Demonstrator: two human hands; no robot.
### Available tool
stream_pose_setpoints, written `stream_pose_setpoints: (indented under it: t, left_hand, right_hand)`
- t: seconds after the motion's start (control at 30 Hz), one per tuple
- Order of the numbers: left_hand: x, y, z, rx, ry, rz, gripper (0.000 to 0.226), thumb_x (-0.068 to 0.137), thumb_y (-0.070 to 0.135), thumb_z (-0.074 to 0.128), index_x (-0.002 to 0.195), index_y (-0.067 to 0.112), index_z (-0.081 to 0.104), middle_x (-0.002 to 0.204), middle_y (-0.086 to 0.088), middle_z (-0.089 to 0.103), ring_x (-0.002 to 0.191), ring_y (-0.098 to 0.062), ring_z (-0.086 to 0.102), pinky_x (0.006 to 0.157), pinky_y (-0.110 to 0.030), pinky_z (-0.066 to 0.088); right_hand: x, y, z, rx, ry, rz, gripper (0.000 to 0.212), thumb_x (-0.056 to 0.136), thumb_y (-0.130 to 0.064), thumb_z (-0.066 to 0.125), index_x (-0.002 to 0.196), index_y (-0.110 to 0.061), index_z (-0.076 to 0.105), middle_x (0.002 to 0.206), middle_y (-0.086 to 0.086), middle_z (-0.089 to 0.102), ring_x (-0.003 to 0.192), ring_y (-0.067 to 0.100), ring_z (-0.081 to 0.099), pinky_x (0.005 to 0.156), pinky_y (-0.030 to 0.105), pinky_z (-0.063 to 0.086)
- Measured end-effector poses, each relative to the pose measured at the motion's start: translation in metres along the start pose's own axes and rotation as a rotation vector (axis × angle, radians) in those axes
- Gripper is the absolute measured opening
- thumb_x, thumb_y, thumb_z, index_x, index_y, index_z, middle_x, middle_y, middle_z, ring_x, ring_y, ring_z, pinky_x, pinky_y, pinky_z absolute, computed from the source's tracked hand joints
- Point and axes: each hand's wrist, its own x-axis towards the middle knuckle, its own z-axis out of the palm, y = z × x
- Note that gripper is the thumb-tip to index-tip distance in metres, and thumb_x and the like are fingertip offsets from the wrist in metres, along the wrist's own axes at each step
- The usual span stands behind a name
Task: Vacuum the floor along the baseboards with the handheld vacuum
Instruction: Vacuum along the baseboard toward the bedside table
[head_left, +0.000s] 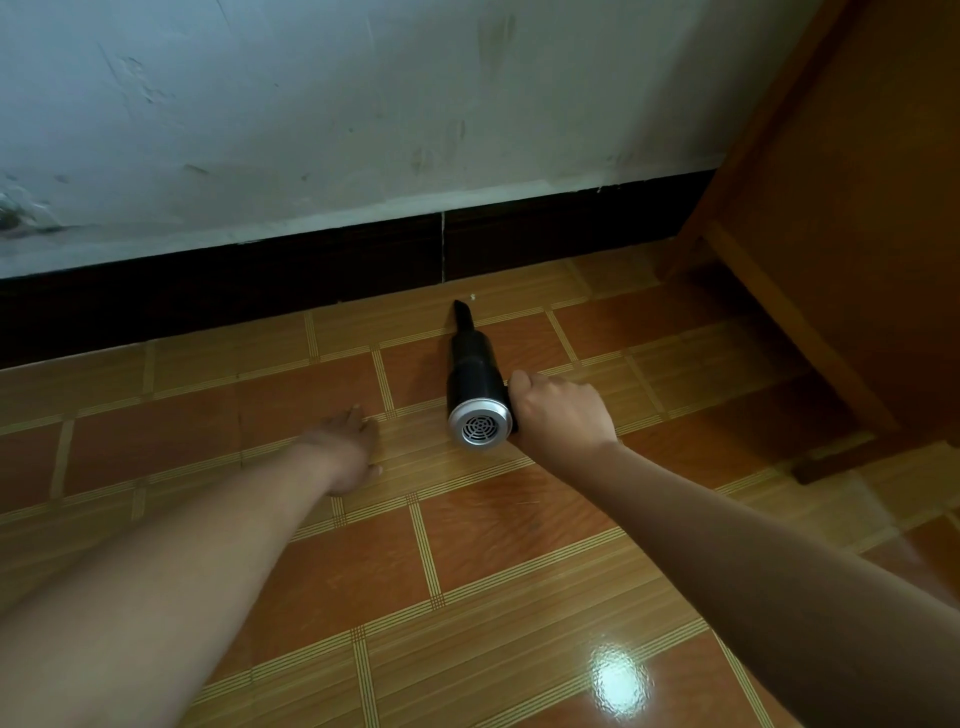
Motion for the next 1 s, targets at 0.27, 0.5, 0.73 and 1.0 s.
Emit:
stream_pose_setpoints:
  t: [0.27,0.5,0.73,1.0]
  left_hand:
    - [0.002,0.002,0.001,-0.027,-0.001,0.010,0.070,0.101,0.043,0.032,0.152,0.007,0.001,0.158,-0.018,-0.009,0.148,-0.029,0.000,0.118,-0.035,0.010]
    - [0.004,-0.001,0.002,-0.031,0.001,0.019,0.070,0.101,0.043,0.032,0.152,0.008,-0.001,0.158,-0.017,-0.010,0.148,-0.028,0.000,0.119,-0.034,0.009]
    - [0.006,-0.001,0.003,-0.011,0.012,0.009,0.071,0.101,0.044,0.032,0.152,0.005,0.001,0.158,-0.020,-0.007,0.148,-0.030,0.003,0.119,-0.035,0.012]
    - [0.007,-0.002,0.004,-0.023,0.016,0.009,0.072,0.101,0.043,0.034,0.152,0.005,0.000,0.158,-0.020,-0.009,0.147,-0.032,0.004,0.118,-0.035,0.012]
  right_hand:
    - [0.013,-0.009,0.006,0.049,0.027,-0.018,0.019,0.092,-0.022,0.050,0.101,-0.005,0.051,0.089,0.008,0.062,0.065,0.022,0.048,0.056,0.030,0.033]
    - [0.014,-0.010,0.006,0.019,0.008,-0.018,0.021,0.093,-0.024,0.049,0.103,-0.006,0.050,0.094,0.008,0.063,0.069,0.023,0.054,0.057,0.030,0.033]
    - [-0.001,0.004,0.001,-0.024,-0.011,0.039,0.020,0.095,-0.024,0.044,0.104,-0.008,0.049,0.095,0.005,0.062,0.066,0.019,0.047,0.057,0.029,0.033]
    - [0.001,0.008,0.003,-0.038,-0.014,0.058,0.024,0.095,-0.029,0.045,0.107,-0.009,0.048,0.097,0.004,0.062,0.078,0.022,0.060,0.058,0.029,0.034]
